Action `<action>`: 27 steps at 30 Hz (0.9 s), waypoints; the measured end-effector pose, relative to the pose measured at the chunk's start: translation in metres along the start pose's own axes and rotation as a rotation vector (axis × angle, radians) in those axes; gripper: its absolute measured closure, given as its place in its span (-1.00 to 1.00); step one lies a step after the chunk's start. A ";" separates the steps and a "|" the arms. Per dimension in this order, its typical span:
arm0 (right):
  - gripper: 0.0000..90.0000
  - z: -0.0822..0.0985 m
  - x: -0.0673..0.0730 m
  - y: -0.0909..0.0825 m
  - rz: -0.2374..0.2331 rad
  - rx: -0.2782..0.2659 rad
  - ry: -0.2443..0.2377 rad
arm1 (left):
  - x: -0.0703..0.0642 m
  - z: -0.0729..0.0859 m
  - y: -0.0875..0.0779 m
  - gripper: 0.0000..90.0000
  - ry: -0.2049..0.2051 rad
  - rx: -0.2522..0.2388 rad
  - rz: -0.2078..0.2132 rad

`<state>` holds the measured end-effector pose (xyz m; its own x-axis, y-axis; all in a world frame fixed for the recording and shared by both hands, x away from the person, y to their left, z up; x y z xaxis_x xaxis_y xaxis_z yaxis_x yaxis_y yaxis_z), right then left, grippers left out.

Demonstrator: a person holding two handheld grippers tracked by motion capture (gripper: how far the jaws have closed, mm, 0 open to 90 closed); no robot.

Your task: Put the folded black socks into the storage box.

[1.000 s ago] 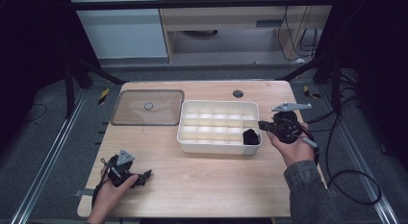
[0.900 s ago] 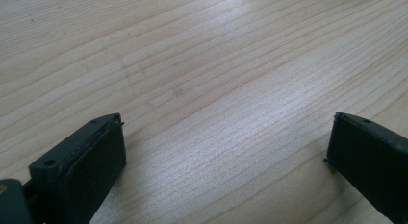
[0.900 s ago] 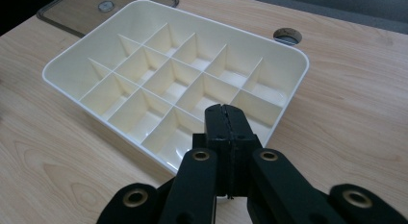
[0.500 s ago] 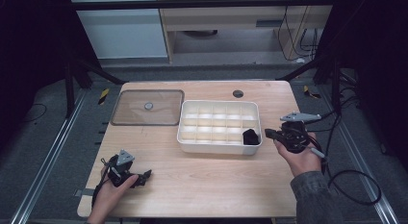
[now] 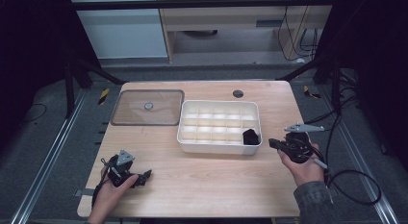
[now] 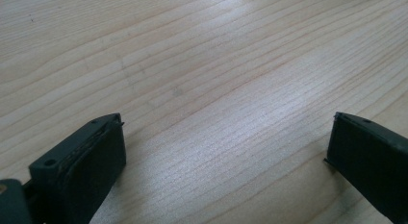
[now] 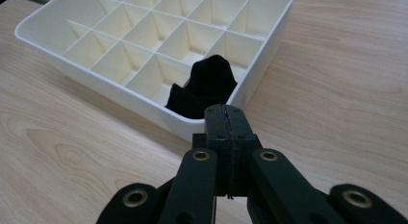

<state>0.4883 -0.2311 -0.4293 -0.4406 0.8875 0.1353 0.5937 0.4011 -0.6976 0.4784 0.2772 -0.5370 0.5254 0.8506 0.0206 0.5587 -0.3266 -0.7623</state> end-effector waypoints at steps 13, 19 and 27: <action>1.00 0.023 -0.008 0.012 0.020 0.033 0.018 | 0.000 0.000 0.000 -1.00 0.000 0.000 0.000; 1.00 0.034 -0.008 0.021 0.019 0.056 0.025 | 0.000 0.000 0.000 -1.00 0.002 0.003 -0.002; 1.00 0.045 -0.010 0.032 0.018 0.076 0.036 | 0.000 0.000 0.000 -1.00 0.002 0.001 -0.001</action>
<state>0.4816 -0.2371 -0.4847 -0.4052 0.9025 0.1462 0.5482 0.3678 -0.7512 0.4785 0.2772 -0.5369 0.5264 0.8500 0.0225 0.5582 -0.3254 -0.7632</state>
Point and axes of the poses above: each handheld gripper's, and its own axes: y roughly forward along the jaws, z roughly out of its underside, x roughly to its left, the point moved 4 cm from there along y, roughly forward along the jaws, and after that the axes turned 5 degrees about x, right-handed, at the moved point
